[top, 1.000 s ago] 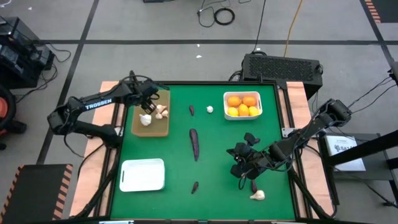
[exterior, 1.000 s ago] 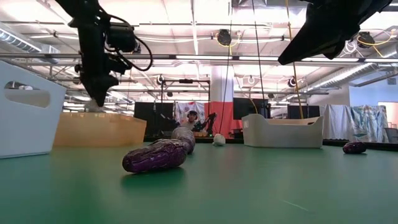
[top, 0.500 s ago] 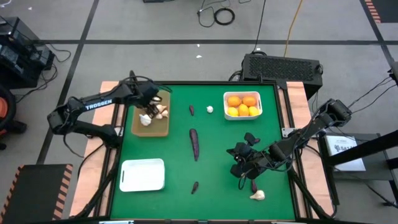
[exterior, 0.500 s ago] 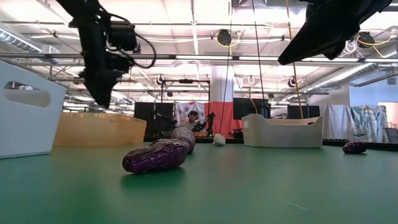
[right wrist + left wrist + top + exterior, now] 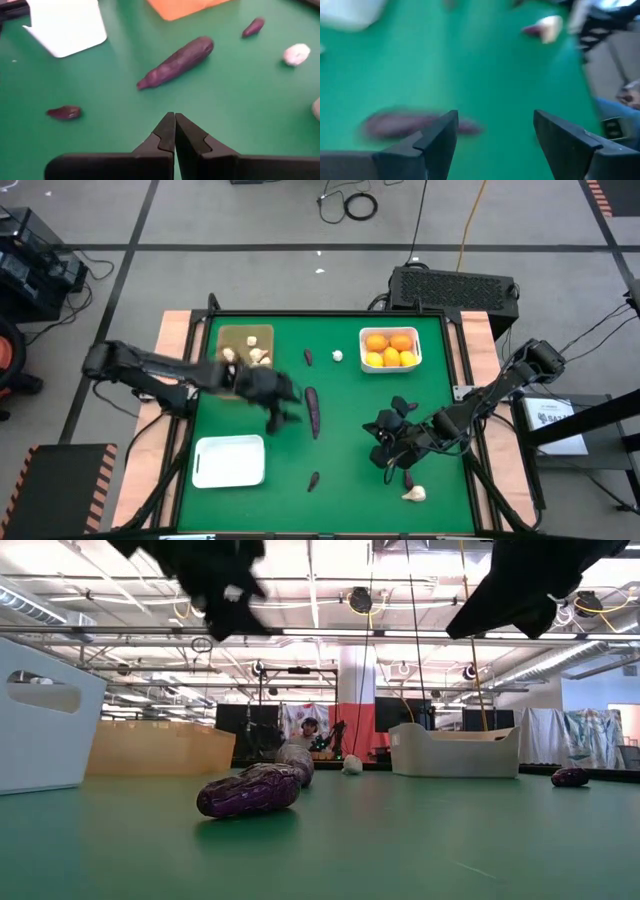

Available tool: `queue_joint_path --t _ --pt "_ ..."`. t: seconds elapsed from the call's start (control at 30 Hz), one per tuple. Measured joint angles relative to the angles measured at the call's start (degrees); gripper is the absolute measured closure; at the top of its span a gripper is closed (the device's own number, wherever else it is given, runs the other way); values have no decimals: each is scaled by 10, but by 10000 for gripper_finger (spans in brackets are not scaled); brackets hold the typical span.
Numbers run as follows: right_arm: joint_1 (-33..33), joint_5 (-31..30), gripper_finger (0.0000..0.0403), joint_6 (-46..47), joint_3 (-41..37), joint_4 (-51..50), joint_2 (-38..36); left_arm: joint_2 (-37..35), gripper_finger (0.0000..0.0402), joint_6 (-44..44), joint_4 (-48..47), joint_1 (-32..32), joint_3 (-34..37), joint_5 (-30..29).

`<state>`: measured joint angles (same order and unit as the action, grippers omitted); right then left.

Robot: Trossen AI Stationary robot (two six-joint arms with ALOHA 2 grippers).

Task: Sort produce into baskets
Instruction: Put the white garlic into the orange bin

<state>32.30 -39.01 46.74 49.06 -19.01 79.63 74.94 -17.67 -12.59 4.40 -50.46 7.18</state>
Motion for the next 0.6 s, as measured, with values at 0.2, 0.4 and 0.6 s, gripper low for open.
queue_joint_path --t 0.2,0.4,0.6 --pt "49 3 403 82 0 -9 21 137 139 17 212 163 -6 -89" --pt "127 65 403 187 0 -6 42 317 139 44 367 236 -96 -130" --pt "227 48 403 272 46 -61 35 485 139 81 349 251 -301 -148"
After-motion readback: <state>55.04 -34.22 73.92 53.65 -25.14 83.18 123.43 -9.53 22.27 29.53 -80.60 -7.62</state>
